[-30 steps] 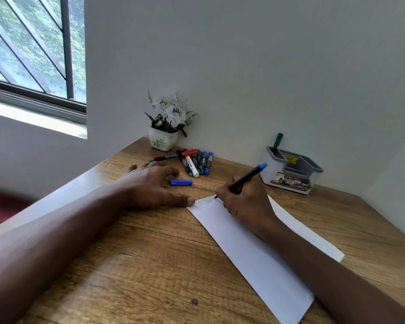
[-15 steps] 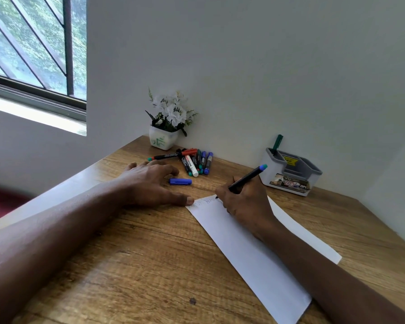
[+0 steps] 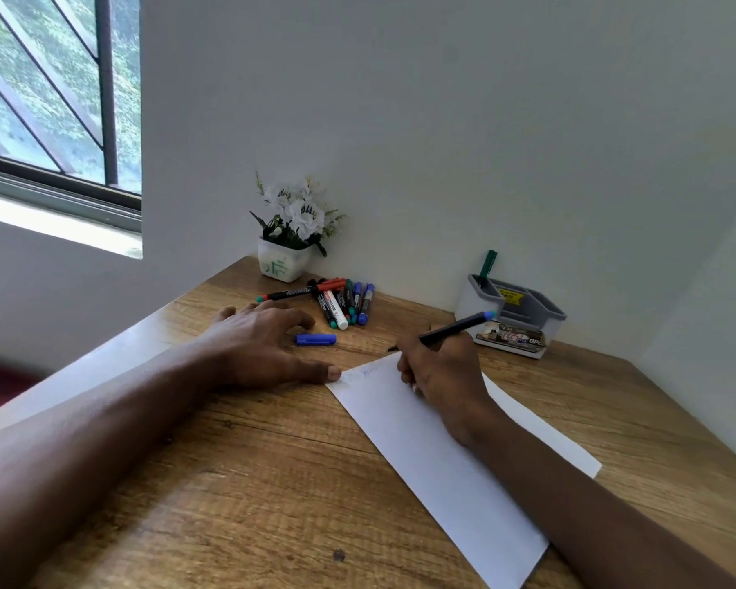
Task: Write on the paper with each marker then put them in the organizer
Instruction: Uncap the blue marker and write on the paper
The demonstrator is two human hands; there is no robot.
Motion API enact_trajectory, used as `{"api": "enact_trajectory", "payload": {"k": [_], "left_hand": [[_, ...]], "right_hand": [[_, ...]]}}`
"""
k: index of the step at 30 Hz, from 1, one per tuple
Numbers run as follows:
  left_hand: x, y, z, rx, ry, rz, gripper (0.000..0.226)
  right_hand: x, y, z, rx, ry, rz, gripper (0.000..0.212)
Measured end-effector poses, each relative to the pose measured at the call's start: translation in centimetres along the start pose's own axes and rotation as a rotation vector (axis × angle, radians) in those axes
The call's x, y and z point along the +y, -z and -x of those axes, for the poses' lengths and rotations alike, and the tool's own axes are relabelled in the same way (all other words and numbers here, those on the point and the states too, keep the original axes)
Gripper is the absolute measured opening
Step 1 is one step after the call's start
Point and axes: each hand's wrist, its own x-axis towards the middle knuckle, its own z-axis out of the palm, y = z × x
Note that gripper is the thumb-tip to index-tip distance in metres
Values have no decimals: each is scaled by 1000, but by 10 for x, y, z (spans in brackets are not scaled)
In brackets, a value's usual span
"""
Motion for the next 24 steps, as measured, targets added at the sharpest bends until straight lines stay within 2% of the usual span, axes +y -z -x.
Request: {"api": "enact_trajectory", "payload": {"k": [2,5,11,14,18,24], "left_hand": [[-4,-3,-3,90,-34,33,96],[-5,-7,-8,278,-117,36,67],[2,-10,-14,316,-162,-64,31],[-1,-10,-14,392,-204,88,10],[-7,-11,-12,391,-275,371,7],[-4,-14,-11,354,-366,429,9]], "right_hand": [[-1,4,-2,12,-50,-183,14],[-2,7,-4,-52,-73,-338,14],[-1,8,-4,-192,-23,-373,26],[1,10,-4,-219,46,-346,21],[4,14,-3,-280,122,-385,11],[5,14,-2,-314,204,-372,14]]}}
